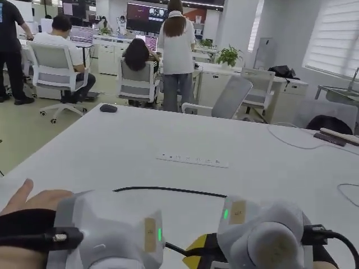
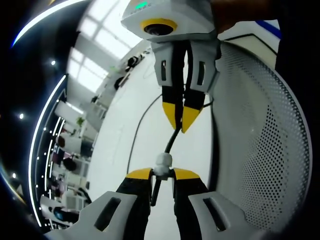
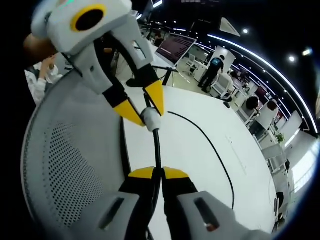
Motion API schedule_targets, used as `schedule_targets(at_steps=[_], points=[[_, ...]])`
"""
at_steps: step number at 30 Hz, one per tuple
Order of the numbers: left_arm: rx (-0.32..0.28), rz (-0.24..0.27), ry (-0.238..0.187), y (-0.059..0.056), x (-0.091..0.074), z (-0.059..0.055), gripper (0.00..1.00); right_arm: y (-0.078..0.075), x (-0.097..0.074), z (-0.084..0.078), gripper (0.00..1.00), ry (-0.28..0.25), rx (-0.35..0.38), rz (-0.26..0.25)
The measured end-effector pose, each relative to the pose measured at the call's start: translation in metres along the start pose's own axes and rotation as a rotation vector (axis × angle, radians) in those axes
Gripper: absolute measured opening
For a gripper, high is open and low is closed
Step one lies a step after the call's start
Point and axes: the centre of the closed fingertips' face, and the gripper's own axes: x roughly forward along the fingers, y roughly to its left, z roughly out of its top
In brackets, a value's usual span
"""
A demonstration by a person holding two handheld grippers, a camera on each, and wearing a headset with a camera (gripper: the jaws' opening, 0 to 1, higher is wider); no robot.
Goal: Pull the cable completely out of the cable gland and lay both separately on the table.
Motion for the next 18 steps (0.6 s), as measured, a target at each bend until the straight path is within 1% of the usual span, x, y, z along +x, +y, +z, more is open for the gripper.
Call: schedule_targets(at_steps=[4,6,7,8,9,10,11,12,14,16,18], points=[[-0.011,0.009,0.001,0.001,-0.001,-0.001,0.16,-0.002,-0.001,-0.012,0.03,0.029,0.025,-0.01],[-0.013,0.013,-0.002,0.001,-0.001,0.001,0.16,-0.001,0.0,-0.011,0.03,0.051,0.023,-0.017],[-0.003,0.025,-0.006,0.001,-0.001,0.003,0.16,-0.002,0.001,-0.005,0.05,0.044,-0.006,-0.033],[-0.007,0.02,-0.006,0.001,0.0,0.003,0.16,-0.002,0.003,0.002,0.08,0.026,-0.012,-0.039],[-0.006,0.018,-0.009,0.0,0.0,0.004,0.16,-0.002,0.005,0.01,0.12,0.006,-0.011,-0.033],[-0.004,0.016,-0.009,-0.001,0.001,0.005,0.16,-0.002,0.006,0.015,0.13,-0.004,-0.01,-0.033],[-0.001,0.012,-0.009,-0.002,0.001,0.006,0.16,-0.002,0.007,0.02,0.12,-0.014,-0.016,-0.033],[0.005,0.009,-0.011,-0.004,0.002,0.007,0.16,-0.002,0.009,0.029,0.1,-0.038,-0.036,-0.036],[0.01,0.001,-0.009,-0.005,0.003,0.007,0.16,0.003,0.01,0.039,0.09,-0.07,-0.057,-0.024],[0.012,-0.002,-0.005,-0.005,0.003,0.006,0.16,0.004,0.01,0.041,0.07,-0.077,-0.06,-0.019],[0.011,-0.002,-0.007,-0.004,0.003,0.006,0.16,0.006,0.011,0.039,0.04,-0.074,-0.06,-0.015]])
